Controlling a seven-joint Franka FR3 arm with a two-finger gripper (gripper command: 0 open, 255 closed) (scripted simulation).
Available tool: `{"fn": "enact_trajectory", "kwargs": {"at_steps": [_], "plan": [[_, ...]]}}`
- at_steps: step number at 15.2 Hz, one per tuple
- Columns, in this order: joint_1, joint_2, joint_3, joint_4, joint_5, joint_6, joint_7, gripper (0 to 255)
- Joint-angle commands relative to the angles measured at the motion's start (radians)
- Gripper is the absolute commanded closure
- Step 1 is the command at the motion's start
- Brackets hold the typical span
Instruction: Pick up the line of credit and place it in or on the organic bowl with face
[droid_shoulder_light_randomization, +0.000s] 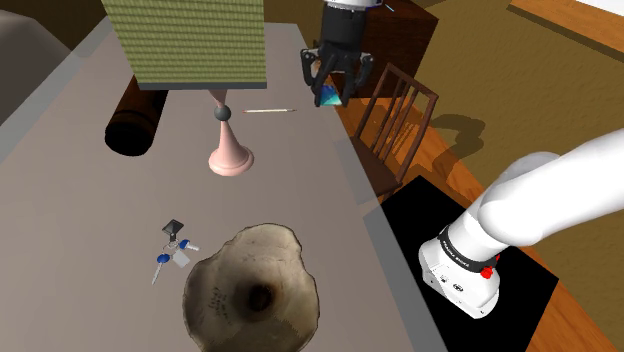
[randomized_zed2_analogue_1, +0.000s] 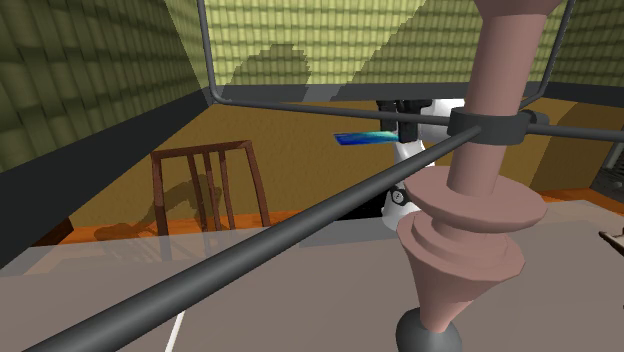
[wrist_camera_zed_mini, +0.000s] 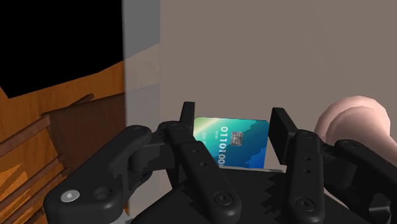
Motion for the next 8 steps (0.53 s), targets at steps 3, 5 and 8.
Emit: {"fn": "enact_trajectory", "kwargs": {"at_steps": [3,5,8], "plan": [[0.038,-0.031,0.060,-0.008,0.040,-0.004,0.088,255],[0.057,-0.044,0.092,-0.011,0.060,-0.002,0.132,255],[0.084,-0.055,0.143,-0.008,0.089,0.001,0.201,255]]}}
